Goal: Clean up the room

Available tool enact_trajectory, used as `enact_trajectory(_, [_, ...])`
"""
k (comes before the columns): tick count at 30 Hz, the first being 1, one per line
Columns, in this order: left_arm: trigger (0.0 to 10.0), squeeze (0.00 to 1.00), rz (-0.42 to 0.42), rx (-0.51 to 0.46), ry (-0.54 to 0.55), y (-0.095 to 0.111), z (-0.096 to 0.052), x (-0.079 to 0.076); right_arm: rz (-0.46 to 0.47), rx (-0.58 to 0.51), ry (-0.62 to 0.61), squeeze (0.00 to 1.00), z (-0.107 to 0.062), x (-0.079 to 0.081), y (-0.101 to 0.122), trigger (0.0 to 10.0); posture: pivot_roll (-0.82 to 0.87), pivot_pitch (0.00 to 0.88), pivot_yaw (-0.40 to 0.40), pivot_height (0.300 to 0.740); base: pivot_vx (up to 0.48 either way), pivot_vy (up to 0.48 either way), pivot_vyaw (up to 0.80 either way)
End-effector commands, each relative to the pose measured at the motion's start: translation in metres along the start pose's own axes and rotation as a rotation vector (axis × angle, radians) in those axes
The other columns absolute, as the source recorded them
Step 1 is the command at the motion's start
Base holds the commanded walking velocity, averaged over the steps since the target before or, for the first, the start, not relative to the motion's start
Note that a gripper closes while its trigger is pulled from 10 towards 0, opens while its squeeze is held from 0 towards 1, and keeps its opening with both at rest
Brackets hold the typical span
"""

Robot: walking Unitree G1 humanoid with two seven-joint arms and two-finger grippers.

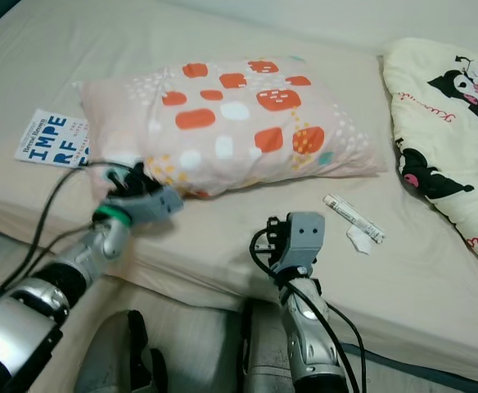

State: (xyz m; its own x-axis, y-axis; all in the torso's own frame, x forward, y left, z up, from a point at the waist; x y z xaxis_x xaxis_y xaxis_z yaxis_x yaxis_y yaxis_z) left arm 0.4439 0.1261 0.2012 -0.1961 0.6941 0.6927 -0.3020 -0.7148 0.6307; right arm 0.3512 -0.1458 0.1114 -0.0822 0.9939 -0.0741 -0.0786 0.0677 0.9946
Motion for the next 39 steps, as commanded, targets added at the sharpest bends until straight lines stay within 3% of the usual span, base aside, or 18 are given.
enact_trajectory(1, [0.0,0.00,-0.042,-0.014,0.061,0.005,0.005,0.012,0.009,0.033,-0.023,0.00,-0.004,-0.006,-0.010,10.0,-0.08,0.180,0.045,0.606,0.000,0.000,0.00])
enact_trajectory(7, [0.0,0.00,-0.114,-0.026,0.368,0.038,0.048,0.113,0.006,-0.003,-0.034,0.00,0.004,-0.011,0.002,10.0,-0.10,0.141,0.042,0.606,0.000,0.000,0.00])
enact_trajectory(9, [0.0,0.00,-0.114,-0.026,0.368,0.038,0.048,0.113,0.006,-0.003,-0.034,0.00,0.004,-0.011,0.002,10.0,-0.10,0.141,0.042,0.606,0.000,0.000,0.00])
enact_trajectory(11, [0.0,0.00,-0.093,-0.017,0.476,0.047,0.055,0.151,0.004,-0.006,-0.036,0.00,0.005,-0.012,0.003,10.0,-0.11,0.130,0.042,0.606,0.000,0.000,0.00])
enact_trajectory(18, [0.0,0.00,-0.043,-0.026,0.640,0.061,0.057,0.205,0.001,-0.009,-0.041,0.00,0.003,-0.013,0.003,10.0,-0.12,0.125,0.048,0.606,0.000,0.000,0.00])
enact_trajectory(21, [0.0,0.00,0.049,-0.066,0.888,0.071,0.041,0.258,0.002,-0.011,-0.051,0.00,0.000,-0.014,0.002,10.0,-0.13,0.126,0.053,0.606,0.000,0.000,0.00])
enact_trajectory(23, [0.0,0.00,0.063,-0.065,0.928,0.071,0.038,0.265,0.003,-0.011,-0.052,0.00,0.000,-0.014,0.002,10.0,-0.13,0.128,0.053,0.606,0.000,0.000,0.00])
enact_trajectory(26, [0.0,0.00,0.092,-0.012,0.811,0.060,0.045,0.249,0.005,-0.007,-0.053,0.00,-0.001,-0.013,0.001,10.0,-0.12,0.128,0.050,0.606,0.000,0.000,0.00])
enact_trajectory(27, [0.3,0.00,0.144,0.055,0.486,0.045,0.061,0.189,0.008,-0.002,-0.046,0.00,-0.001,-0.010,-0.001,10.0,-0.12,0.135,0.050,0.606,0.000,0.000,0.00])
enact_trajectory(28, [0.3,0.00,0.144,0.055,0.486,0.045,0.061,0.189,0.008,-0.002,-0.046,0.00,-0.001,-0.010,-0.001,10.0,-0.12,0.135,0.050,0.606,0.000,0.000,0.00])
enact_trajectory(29, [3.3,0.00,0.171,0.087,0.329,0.035,0.063,0.155,0.008,-0.001,-0.042,0.00,-0.001,-0.009,-0.001,10.0,-0.12,0.136,0.048,0.606,0.000,0.000,0.00])
enact_trajectory(30, [3.3,0.00,0.171,0.087,0.329,0.035,0.063,0.155,0.008,-0.001,-0.042,0.00,-0.001,-0.009,-0.001,10.0,-0.12,0.136,0.048,0.606,0.000,0.000,0.00])
enact_trajectory(31, [10.0,0.00,0.173,0.123,0.194,0.023,0.060,0.122,0.009,-0.001,-0.040,0.00,-0.001,-0.009,-0.001,10.0,-0.11,0.140,0.047,0.606,0.000,0.000,0.00])
enact_trajectory(34, [10.0,0.00,0.151,0.227,-0.070,-0.014,0.036,0.054,0.009,-0.003,-0.041,0.00,0.000,-0.009,0.000,10.0,-0.11,0.149,0.042,0.606,0.000,0.000,0.00])
enact_trajectory(35, [10.0,0.51,0.163,0.247,-0.094,-0.023,0.030,0.046,0.009,-0.001,-0.042,0.00,0.000,-0.010,0.000,10.0,-0.11,0.149,0.042,0.606,0.000,0.000,0.00])
enact_trajectory(37, [10.0,0.51,0.156,0.267,-0.084,-0.030,0.025,0.045,0.008,0.000,-0.042,0.00,-0.001,-0.010,0.000,10.0,-0.11,0.150,0.041,0.606,0.000,0.000,0.00])
enact_trajectory(38, [10.0,1.00,0.151,0.286,-0.057,-0.038,0.021,0.046,0.008,0.002,-0.041,0.00,-0.001,-0.010,-0.001,10.0,-0.11,0.153,0.040,0.606,0.000,0.000,0.00])
enact_trajectory(39, [10.0,1.00,0.150,0.297,-0.030,-0.043,0.018,0.049,0.007,0.004,-0.040,0.00,-0.002,-0.010,-0.002,10.0,-0.11,0.152,0.039,0.606,0.000,0.000,0.00])
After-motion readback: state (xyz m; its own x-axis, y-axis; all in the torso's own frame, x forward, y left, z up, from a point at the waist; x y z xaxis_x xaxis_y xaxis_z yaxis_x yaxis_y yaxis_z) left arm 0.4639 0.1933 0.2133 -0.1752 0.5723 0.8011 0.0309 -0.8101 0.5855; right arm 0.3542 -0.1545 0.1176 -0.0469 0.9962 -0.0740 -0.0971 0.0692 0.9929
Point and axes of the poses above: a point about 5 cm out from each wrist's last joint towards the gripper, its own z axis pointing out of the wrist towards the gripper, its own y axis along the axis of the wrist's last joint, x = y × z, the point moved 5 cm from there along z, pointing out of the wrist towards the gripper, and after that the axes turned 12 degrees about -z, right-handed, at the moved point
